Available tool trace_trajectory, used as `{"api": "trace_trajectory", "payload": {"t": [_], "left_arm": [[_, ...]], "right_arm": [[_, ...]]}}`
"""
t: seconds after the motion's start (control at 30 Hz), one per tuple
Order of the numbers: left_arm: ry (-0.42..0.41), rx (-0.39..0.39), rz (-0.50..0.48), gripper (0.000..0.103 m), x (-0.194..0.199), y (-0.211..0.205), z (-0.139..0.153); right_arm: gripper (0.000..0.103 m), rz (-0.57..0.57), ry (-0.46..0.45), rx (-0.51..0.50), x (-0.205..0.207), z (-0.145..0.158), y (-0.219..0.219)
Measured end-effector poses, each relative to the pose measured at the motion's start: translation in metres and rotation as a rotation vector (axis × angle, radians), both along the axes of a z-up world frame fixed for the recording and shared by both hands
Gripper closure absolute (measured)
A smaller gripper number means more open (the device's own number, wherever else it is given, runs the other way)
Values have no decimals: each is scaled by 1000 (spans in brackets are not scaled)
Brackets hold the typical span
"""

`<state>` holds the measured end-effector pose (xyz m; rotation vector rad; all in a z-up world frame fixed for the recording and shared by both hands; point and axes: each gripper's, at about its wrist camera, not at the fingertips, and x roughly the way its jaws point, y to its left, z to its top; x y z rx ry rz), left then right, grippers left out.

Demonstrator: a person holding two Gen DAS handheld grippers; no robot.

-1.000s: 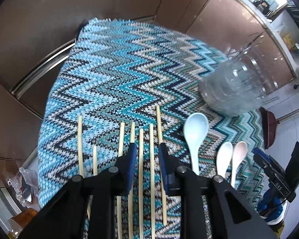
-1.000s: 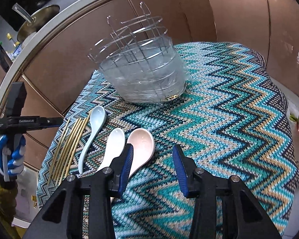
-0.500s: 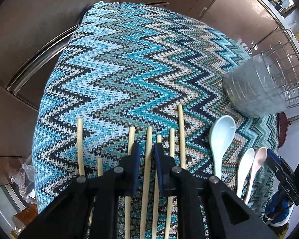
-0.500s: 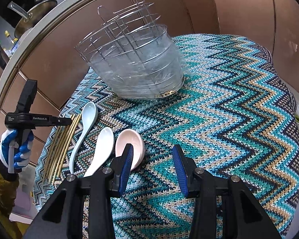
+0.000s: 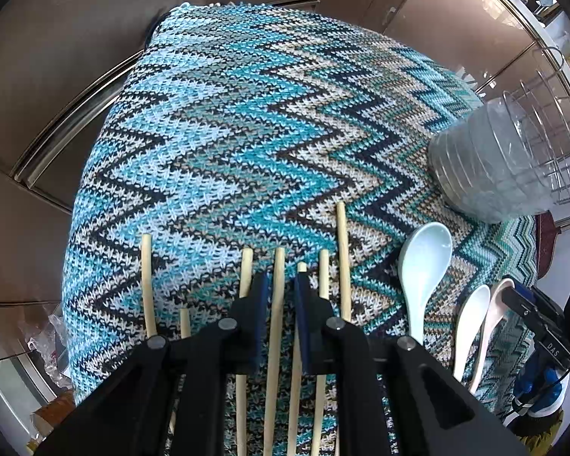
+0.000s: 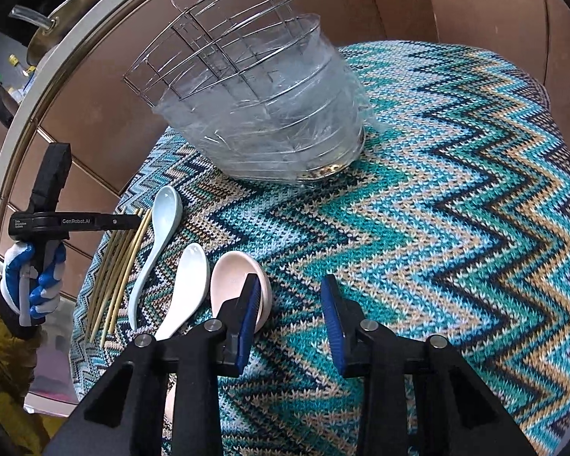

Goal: Organize utensils
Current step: 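Move the right gripper to the pinkish spoon while the left gripper moves to the chopsticks, then close the right gripper on the pinkish spoon while the left gripper grasps one chopstick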

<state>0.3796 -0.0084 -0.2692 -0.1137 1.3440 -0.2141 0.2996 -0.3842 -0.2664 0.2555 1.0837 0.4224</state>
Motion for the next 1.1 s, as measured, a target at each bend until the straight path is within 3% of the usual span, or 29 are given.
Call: {"api": "trace_trajectory", "payload": {"t": [0.2,0.33,0.67,0.87,1.1], "left_arm": [[3,4,1,90,0,3,0],[3,25,-5,91,1,2,-1],[3,64,5,95,-2,-5,-3],[-22,31,32,98,-10,-2,4],[-125,5,22,98,-44,7,41]], "right_arm": [[72,48,-6,-18,1,2,9],[82,70,-4,-31,4,-1,14],[94,110,-6,-28,7,-5,17],[95,100,-47,-61,-6,8,20],[96,49,-123,-103,-43,45,17]]}}
